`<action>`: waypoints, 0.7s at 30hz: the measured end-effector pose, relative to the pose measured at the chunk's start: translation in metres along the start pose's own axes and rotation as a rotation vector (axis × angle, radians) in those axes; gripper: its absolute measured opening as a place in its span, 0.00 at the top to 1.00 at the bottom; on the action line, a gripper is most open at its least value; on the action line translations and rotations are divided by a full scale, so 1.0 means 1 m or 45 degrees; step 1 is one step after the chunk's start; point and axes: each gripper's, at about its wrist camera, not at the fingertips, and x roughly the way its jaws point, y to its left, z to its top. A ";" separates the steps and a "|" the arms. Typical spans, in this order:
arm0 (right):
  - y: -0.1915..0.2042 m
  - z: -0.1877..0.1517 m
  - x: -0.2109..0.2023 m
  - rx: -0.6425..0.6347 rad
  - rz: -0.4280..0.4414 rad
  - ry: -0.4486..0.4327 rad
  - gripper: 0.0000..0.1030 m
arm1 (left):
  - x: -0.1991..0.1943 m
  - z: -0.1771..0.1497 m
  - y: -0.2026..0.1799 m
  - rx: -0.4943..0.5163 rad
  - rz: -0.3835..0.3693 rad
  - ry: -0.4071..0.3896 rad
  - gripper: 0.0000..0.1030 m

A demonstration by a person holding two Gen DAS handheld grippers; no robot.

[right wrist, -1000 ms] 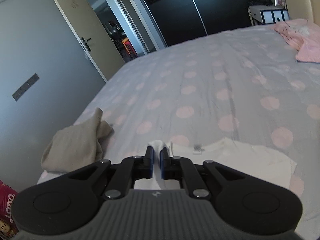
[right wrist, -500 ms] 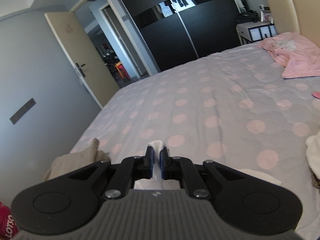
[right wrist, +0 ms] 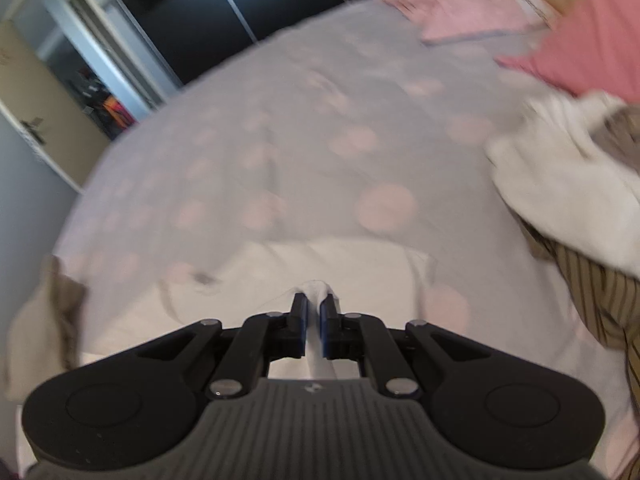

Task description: Fold clothes

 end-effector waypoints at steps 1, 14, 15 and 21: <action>-0.007 -0.003 0.008 0.009 -0.021 0.019 0.93 | 0.000 0.000 -0.001 0.005 -0.002 0.005 0.89; -0.038 -0.019 0.050 -0.053 -0.115 0.042 0.82 | -0.010 0.000 0.009 -0.048 -0.056 0.143 0.84; -0.039 -0.019 0.050 -0.060 -0.124 0.037 0.81 | -0.015 0.002 0.010 -0.054 -0.068 0.133 0.79; -0.044 -0.021 0.042 -0.047 -0.094 0.027 0.80 | -0.031 0.027 0.016 -0.125 -0.115 0.031 0.61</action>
